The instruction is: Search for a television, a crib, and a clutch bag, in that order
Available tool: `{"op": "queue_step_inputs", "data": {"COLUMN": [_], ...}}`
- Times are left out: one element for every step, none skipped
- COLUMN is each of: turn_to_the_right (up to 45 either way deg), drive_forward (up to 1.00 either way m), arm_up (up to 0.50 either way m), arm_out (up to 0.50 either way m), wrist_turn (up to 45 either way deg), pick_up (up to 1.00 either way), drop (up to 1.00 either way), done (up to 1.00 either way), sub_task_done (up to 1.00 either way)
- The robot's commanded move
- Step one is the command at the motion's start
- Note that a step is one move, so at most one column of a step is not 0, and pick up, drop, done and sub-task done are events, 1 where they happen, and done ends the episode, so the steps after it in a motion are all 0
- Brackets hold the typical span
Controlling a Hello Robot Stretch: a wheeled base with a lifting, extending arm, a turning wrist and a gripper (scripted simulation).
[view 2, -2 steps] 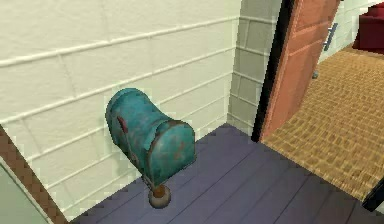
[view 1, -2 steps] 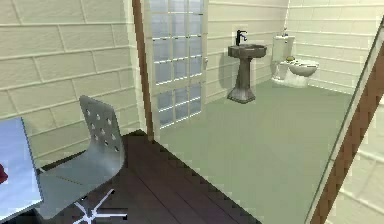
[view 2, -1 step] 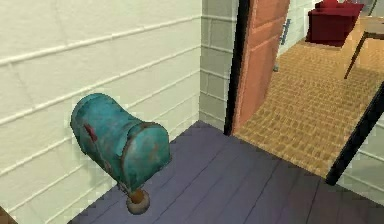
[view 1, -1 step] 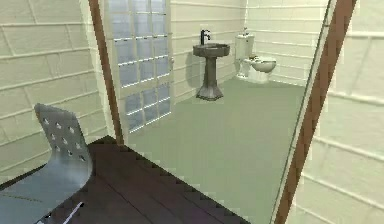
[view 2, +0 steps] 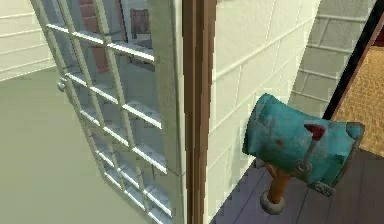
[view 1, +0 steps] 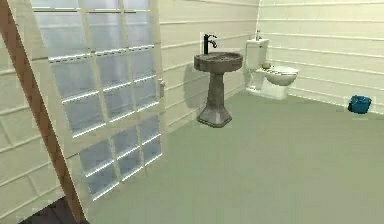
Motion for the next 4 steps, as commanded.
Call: {"op": "queue_step_inputs", "data": {"turn_to_the_right": [6.0, 0.0, 36.0, 0.0], "drive_forward": [0.00, 0.30, 0.00, 1.00], "arm_up": [0.00, 0.00, 0.00, 0.00], "arm_out": [0.00, 0.00, 0.00, 0.00], "wrist_turn": [0.0, 0.0, 0.0, 0.0], "pick_up": [0.00, 0.00, 0.00, 0.00], "drop": [0.00, 0.00, 0.00, 0.00], "done": [0.00, 0.00, 0.00, 0.00], "sub_task_done": [0.00, 0.00, 0.00, 0.00]}}
